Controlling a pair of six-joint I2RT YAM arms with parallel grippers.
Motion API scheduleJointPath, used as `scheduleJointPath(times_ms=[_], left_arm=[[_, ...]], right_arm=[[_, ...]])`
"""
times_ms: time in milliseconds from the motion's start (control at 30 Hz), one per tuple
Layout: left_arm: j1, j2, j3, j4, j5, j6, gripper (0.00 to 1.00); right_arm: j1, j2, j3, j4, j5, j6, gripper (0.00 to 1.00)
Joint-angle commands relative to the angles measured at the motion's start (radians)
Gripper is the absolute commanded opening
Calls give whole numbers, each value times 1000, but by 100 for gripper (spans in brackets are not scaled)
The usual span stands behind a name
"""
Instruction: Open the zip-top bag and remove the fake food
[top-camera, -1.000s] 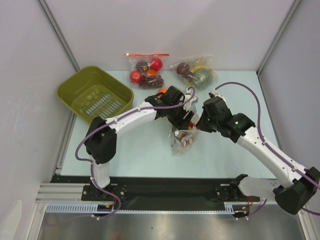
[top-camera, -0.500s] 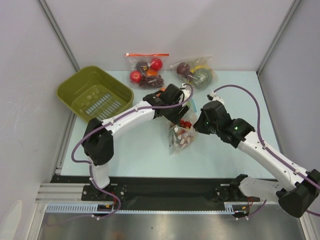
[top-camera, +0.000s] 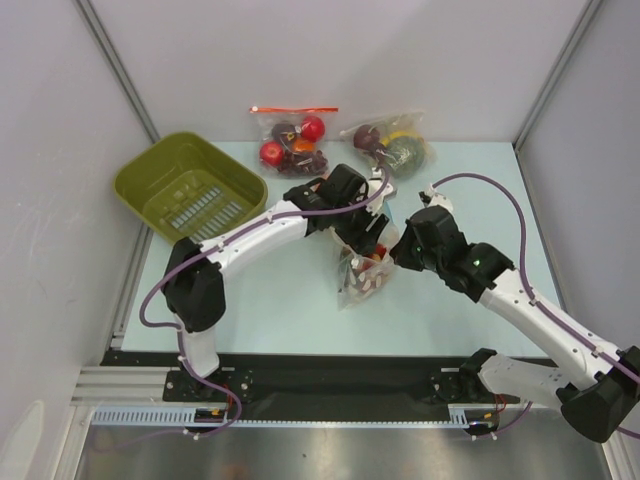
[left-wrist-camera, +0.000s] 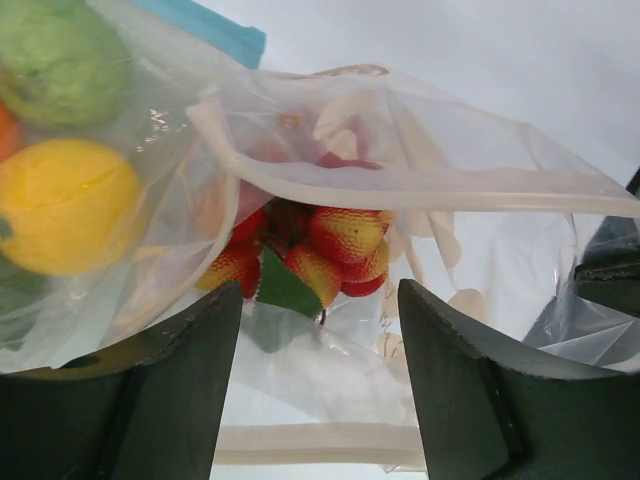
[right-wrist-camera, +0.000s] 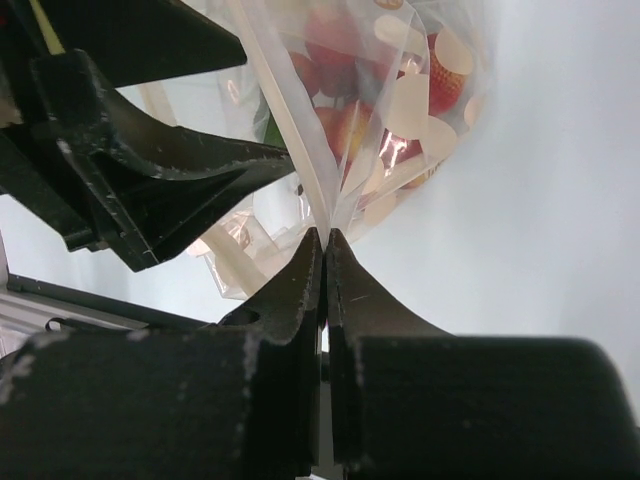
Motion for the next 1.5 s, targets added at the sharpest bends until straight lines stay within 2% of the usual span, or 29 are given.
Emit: scheduleJointPath(times_ms=[0, 267, 500, 1000, 1267, 1400, 1433, 1467], left_arm=[[-8, 35, 27, 23, 68, 17, 70], [-22, 89, 35, 8, -89, 23, 69], [-23, 105, -4, 26, -132, 22, 72], [-22, 128, -103, 81, -121, 20, 72], [-22, 164, -77, 61, -129, 7, 71], [-22, 142, -122, 73, -121, 8, 65], [-23, 138, -128, 81, -106, 5, 51], [-23, 135, -131, 83, -95, 4, 44]], right_arm=[[4, -28, -6, 41, 35, 11, 0], [4, -29, -17, 36, 40, 14, 0], [3, -38, -35, 39, 38, 28, 0], [1, -34, -40, 33, 43, 32, 0], [1, -41, -49, 29, 46, 40, 0], [3, -44, -55, 29, 47, 43, 0], [3, -44, -61, 30, 49, 42, 0], [3, -44, -61, 30, 47, 42, 0]])
